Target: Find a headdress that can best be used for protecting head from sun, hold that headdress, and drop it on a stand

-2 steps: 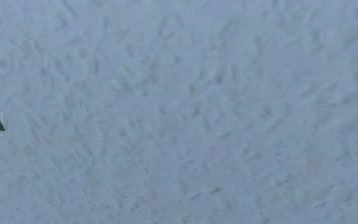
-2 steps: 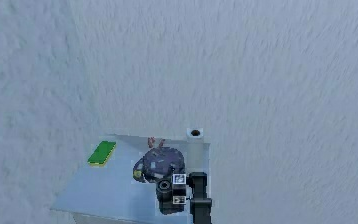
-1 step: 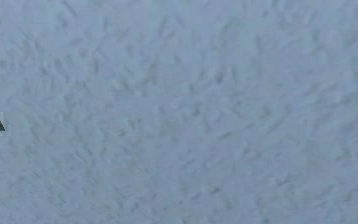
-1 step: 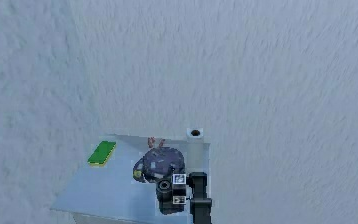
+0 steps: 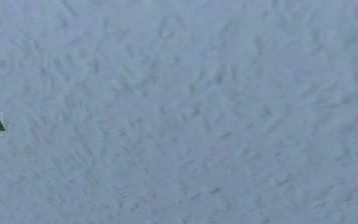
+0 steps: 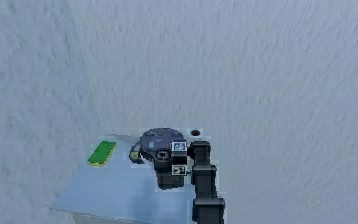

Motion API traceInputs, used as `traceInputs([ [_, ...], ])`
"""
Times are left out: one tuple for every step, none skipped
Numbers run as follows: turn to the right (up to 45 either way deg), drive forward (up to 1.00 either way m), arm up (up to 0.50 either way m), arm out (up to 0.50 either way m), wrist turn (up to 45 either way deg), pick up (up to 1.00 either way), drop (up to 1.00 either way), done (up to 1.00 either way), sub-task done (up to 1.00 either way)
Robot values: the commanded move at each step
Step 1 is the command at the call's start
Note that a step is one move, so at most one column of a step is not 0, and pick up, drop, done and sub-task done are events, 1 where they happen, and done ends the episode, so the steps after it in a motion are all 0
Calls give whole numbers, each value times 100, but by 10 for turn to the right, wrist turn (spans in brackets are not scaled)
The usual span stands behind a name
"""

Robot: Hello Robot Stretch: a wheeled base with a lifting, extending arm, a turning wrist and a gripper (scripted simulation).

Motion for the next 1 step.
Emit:
traceInputs([
  [0,0,16,0,0,0,0,0,0],
])
